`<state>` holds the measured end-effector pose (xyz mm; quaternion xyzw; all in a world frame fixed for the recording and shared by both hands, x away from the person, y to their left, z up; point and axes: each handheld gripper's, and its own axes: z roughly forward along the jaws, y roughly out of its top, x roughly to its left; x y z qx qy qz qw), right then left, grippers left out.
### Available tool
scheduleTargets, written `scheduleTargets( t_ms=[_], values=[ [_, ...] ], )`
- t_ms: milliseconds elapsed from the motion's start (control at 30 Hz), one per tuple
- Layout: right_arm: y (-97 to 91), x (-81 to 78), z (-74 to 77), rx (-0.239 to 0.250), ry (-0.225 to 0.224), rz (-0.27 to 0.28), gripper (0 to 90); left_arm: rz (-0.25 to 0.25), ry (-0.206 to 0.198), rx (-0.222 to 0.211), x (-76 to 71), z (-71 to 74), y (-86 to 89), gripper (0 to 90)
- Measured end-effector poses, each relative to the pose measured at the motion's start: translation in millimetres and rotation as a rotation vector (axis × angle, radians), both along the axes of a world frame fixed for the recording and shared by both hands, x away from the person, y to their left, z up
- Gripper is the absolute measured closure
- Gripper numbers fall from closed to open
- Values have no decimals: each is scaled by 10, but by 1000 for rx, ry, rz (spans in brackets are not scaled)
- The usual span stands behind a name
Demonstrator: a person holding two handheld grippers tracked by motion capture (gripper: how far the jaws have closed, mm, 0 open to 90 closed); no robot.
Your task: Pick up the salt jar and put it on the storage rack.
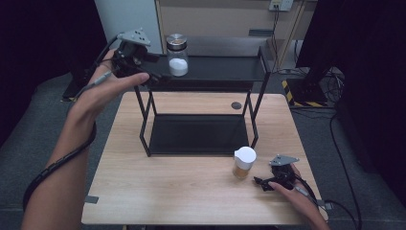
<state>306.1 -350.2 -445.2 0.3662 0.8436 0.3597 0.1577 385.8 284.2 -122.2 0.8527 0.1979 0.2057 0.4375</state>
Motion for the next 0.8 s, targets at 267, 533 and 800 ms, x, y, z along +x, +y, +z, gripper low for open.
scheduleTargets(
  t_ms=[267,533,800],
  values=[
    [0,0,-1,-1,0,0,16,-68,21,-18,-114,-641,-137,130],
    [1,-1,2,-1,2,-1,16,-91,83,-38,-141,-1359,-354,106],
    [1,-1,1,-1,1,-1,17,-90,152,-17,-135,-1827,-540,82]
  ],
)
